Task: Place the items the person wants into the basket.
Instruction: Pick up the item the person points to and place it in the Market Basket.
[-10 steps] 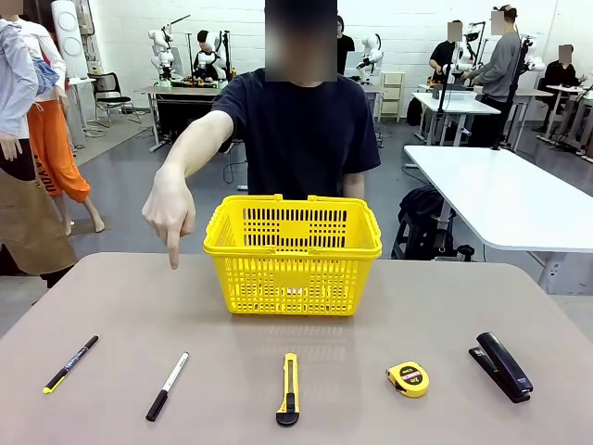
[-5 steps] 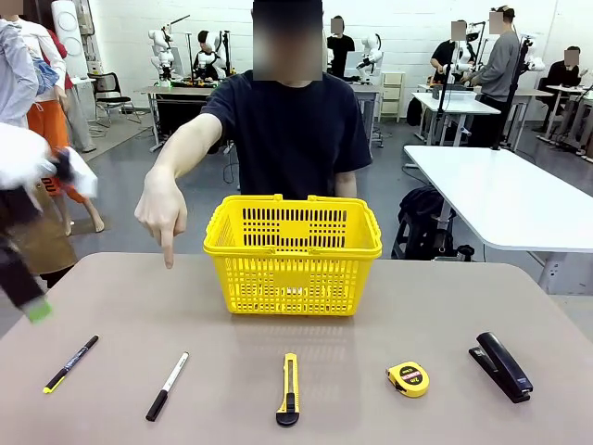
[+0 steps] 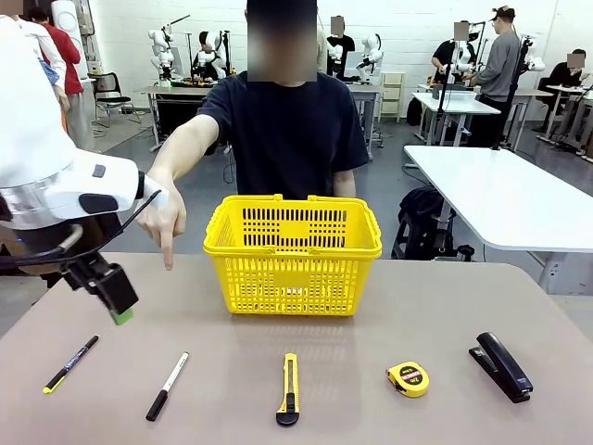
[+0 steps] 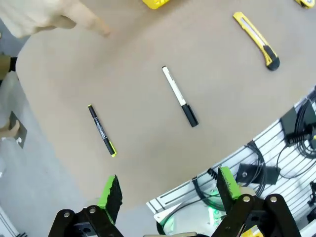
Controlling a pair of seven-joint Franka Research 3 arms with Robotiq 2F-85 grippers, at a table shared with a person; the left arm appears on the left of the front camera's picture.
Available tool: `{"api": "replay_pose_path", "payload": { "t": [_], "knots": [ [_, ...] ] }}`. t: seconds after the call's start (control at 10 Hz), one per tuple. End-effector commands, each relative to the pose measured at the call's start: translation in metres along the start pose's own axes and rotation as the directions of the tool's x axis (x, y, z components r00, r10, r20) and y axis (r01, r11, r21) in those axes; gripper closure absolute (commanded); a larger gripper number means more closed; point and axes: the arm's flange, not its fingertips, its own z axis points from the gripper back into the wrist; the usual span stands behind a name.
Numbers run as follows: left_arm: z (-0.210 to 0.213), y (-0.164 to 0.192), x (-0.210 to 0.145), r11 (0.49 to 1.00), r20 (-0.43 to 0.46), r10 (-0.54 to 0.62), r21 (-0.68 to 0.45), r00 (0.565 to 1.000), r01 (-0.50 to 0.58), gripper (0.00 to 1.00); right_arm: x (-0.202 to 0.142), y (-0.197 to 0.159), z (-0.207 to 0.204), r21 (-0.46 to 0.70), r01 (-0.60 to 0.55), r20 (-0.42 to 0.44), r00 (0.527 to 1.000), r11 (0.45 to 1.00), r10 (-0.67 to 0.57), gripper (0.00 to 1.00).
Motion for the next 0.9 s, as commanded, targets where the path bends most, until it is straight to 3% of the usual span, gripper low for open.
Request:
{"api": "replay_pose_path", "payload": {
  "t": [0.0, 0.1, 0.6, 0.8],
  "knots": [
    [-0.025, 0.005, -0.019, 0.998, 0.015, 0.052, -0.033, 0.999, -0.052, 0.0, -0.001, -0.002, -0.001, 0.014, -0.014, 0.0, 1.0, 1.0, 0.014, 0.0],
    [0.0, 0.0, 0.0, 1.0, 0.0, 0.0, 0.0, 1.0, 0.0, 0.0, -0.001, -0.002, -0.001, 0.014, -0.014, 0.0, 1.0, 1.0, 0.014, 0.0],
    [-0.002, -0.001, 0.003, 1.0, 0.004, 0.008, -0.013, 1.0, -0.008, 0.0, -0.001, -0.002, -0.001, 0.014, -0.014, 0.0, 1.0, 1.0, 0.014, 0.0],
    [-0.052, -0.019, 0.004, 0.998, -0.079, 0.011, 0.056, 0.997, -0.006, 0.0, -0.001, -0.002, -0.001, 0.014, -0.014, 0.0, 1.0, 1.0, 0.014, 0.0]
  ]
}}
